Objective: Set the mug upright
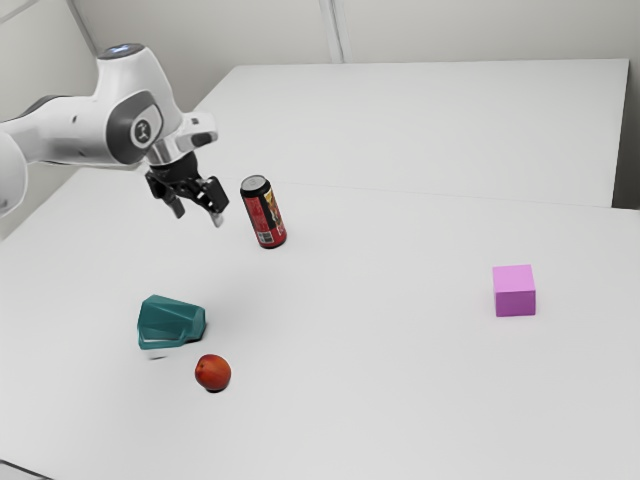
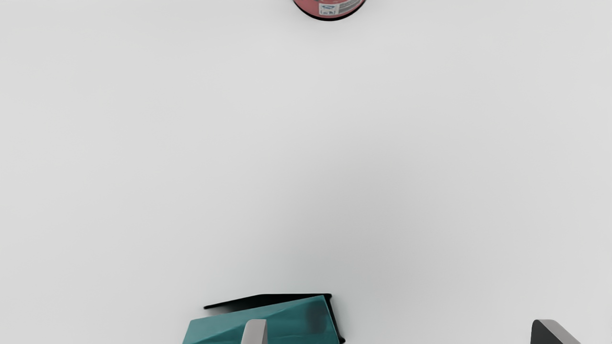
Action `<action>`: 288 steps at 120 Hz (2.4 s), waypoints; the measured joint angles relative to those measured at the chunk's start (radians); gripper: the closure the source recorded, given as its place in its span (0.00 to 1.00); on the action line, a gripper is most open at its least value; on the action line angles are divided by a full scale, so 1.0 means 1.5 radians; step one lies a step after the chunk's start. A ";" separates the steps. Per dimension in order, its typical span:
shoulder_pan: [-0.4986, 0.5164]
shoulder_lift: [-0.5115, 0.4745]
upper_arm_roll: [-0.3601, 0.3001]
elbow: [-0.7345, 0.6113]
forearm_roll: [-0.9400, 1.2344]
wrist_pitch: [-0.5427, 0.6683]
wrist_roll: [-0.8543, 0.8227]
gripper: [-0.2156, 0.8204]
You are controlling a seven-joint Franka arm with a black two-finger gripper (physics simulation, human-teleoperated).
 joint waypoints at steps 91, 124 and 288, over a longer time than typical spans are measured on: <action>0.002 -0.078 0.112 -0.124 -0.119 0.005 -0.123 0.21; 0.011 -0.080 0.141 -0.154 -0.136 0.006 -0.162 0.21; 0.156 0.060 0.161 -0.129 -0.374 -0.123 0.049 0.21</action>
